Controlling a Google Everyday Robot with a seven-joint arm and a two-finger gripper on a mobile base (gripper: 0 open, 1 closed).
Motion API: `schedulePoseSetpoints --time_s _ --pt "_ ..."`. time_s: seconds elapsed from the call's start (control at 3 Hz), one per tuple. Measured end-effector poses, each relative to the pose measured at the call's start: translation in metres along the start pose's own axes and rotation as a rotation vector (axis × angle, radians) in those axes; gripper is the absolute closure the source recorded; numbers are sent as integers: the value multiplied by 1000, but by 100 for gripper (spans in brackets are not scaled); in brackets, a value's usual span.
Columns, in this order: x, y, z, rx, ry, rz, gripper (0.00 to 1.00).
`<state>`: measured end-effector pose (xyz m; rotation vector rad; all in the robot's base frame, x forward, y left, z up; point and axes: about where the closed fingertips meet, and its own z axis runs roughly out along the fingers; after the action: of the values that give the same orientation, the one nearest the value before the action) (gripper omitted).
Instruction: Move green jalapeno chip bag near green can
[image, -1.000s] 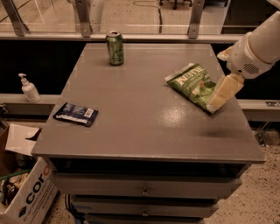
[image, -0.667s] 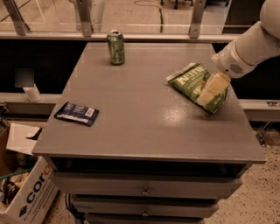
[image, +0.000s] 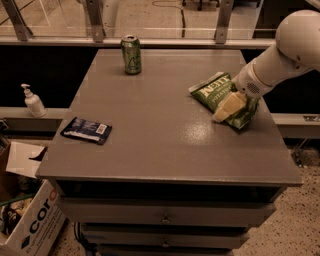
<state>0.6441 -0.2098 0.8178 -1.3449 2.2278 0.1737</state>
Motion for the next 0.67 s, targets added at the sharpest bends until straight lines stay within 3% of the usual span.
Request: schedulePoseSetpoints --time_s 0.67 --pt "-4 0 1 -10 -3 19 69"
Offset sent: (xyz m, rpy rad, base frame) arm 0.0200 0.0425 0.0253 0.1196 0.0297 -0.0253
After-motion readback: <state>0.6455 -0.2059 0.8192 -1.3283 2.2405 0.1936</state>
